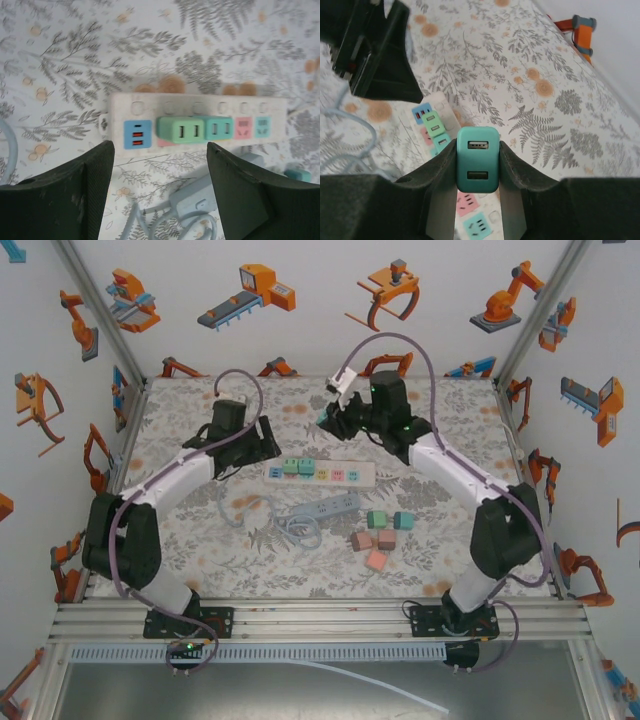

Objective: Pull the plug off the socket

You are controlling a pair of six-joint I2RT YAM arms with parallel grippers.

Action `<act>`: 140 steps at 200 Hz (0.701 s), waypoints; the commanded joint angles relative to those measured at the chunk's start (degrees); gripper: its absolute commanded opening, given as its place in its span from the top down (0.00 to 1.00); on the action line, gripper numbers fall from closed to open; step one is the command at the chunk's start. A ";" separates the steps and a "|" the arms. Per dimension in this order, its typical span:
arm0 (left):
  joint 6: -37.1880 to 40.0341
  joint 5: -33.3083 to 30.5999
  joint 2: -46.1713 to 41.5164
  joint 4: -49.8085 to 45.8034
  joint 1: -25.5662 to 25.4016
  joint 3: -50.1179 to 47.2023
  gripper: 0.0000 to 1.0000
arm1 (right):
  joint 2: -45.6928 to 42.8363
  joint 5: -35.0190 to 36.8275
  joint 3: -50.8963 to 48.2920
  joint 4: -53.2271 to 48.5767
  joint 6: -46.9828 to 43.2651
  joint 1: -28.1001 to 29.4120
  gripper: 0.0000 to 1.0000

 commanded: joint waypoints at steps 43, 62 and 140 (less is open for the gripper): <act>14.33 23.36 -11.81 17.20 -1.02 -8.82 0.26 | -12.77 0.87 -11.17 2.91 36.36 -10.89 0.93; 19.04 31.71 -13.00 18.08 -1.28 -9.17 0.25 | -17.61 -0.09 -17.39 2.89 42.44 -15.08 0.93; 40.33 52.09 -17.89 13.20 -9.59 -12.25 0.13 | -44.05 12.75 -36.84 -18.63 40.33 -20.50 0.93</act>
